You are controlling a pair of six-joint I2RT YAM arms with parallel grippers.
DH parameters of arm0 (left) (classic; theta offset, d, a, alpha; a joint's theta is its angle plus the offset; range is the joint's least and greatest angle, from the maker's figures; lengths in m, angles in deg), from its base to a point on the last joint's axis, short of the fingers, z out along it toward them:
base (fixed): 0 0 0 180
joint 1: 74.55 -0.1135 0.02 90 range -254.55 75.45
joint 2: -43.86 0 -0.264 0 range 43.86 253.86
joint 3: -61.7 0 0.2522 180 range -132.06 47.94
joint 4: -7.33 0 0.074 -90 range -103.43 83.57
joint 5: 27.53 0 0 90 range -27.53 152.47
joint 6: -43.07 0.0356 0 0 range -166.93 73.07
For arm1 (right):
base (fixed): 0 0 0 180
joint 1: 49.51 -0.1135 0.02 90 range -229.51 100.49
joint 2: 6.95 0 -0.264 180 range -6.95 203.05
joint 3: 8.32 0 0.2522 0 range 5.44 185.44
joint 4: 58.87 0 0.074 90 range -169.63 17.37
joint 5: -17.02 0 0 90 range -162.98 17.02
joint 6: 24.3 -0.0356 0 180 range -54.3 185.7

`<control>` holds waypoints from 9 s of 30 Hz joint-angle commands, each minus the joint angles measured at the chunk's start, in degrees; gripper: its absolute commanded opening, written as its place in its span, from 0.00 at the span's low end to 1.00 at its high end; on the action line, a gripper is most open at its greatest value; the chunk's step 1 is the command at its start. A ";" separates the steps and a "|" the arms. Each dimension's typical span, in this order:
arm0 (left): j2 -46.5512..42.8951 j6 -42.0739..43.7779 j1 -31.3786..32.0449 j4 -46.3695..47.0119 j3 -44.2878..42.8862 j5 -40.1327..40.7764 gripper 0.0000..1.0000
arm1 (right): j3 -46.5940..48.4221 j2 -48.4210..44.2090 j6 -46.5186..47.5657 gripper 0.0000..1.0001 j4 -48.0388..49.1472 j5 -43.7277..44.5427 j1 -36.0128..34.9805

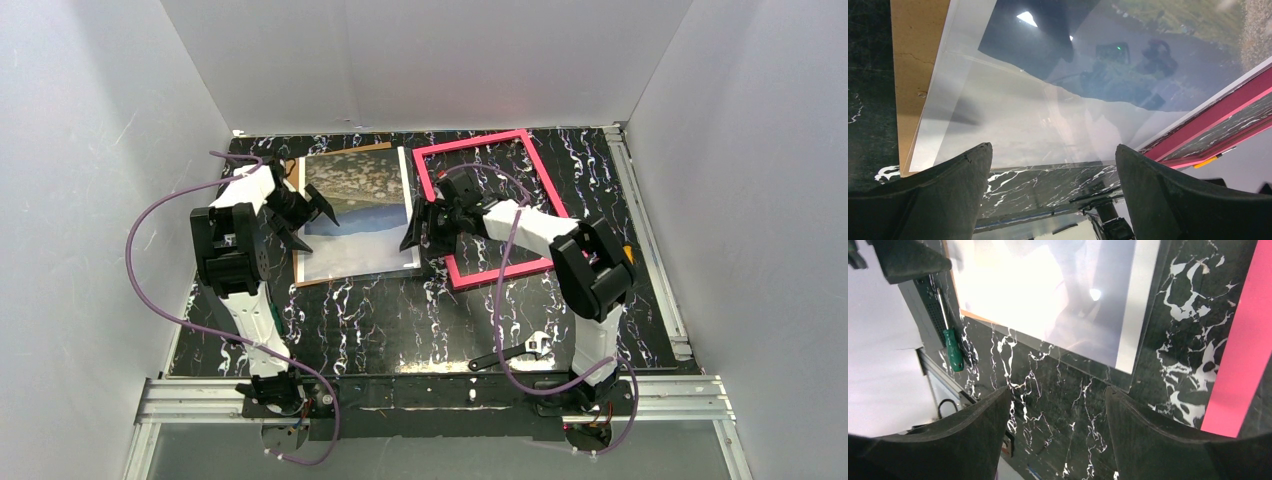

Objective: Take the photo out of the frame

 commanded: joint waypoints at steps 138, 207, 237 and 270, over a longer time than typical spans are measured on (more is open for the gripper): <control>-24.51 33.39 38.53 19.56 28.53 27.55 0.88 | -11.46 14.12 -34.00 0.21 58.57 -29.44 6.53; -20.35 27.50 33.21 15.66 21.40 20.26 0.78 | -15.30 14.21 -39.77 0.35 66.76 -24.19 6.59; -21.29 25.52 30.28 14.43 22.74 17.30 0.78 | -21.66 14.36 -45.43 0.13 81.25 -21.91 7.60; -17.09 -0.20 0.87 16.51 18.77 2.95 0.75 | -24.05 12.12 -37.10 0.01 75.74 -25.80 8.05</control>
